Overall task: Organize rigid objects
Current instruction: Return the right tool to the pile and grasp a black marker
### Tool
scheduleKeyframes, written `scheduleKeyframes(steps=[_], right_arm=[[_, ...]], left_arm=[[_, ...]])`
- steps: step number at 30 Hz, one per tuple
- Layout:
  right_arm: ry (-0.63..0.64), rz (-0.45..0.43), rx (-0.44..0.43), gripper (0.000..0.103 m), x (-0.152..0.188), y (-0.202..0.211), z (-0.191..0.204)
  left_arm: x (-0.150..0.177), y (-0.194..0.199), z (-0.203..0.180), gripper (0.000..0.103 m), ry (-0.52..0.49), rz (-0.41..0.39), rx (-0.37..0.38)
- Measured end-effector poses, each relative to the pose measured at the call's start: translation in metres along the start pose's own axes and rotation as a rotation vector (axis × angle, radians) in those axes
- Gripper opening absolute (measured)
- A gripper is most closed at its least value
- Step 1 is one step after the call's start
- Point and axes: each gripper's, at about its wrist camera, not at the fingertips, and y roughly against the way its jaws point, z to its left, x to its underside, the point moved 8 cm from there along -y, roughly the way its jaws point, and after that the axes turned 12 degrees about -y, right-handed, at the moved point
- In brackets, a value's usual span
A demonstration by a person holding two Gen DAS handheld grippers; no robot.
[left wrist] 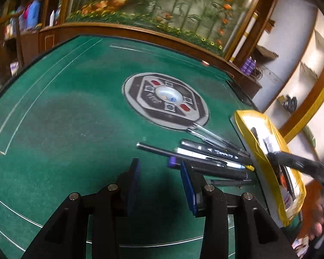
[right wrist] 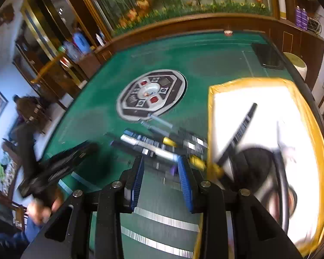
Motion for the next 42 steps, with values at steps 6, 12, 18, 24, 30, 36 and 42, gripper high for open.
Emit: scheduleKeyframes(steps=[6,12,18,24,30,36,42], right_arm=[[-0.043,0.096,0.108,0.031,-0.035,-0.076,-0.005],[-0.102,0.136,0.127,0.031,-0.042,-0.098,-0.021],[-0.015,0.154,0.124,0.034,-0.013,-0.089,0.005],[-0.002,0.227,0.035,0.034,0.035,-0.08,0.038],[0.061,0.181,-0.022,0.034,0.073,-0.054,0.062],[0.1,0.126,-0.026,0.035,0.084,-0.017,0.046],[0.283,0.206,-0.06,0.036,0.116,-0.015,0.051]], left_arm=[[0.002,0.003,0.007,0.04,0.038,-0.007,0.03],[0.001,0.005,0.008,0.04,0.046,-0.011,0.053],[0.001,0.008,0.012,0.04,0.063,-0.014,0.046],[0.002,0.009,0.02,0.04,0.091,-0.019,0.028],[0.006,0.02,0.028,0.04,0.075,-0.018,0.035],[0.013,0.047,0.038,0.04,0.012,-0.03,0.038],[0.026,0.063,0.026,0.04,-0.103,-0.014,0.055]])
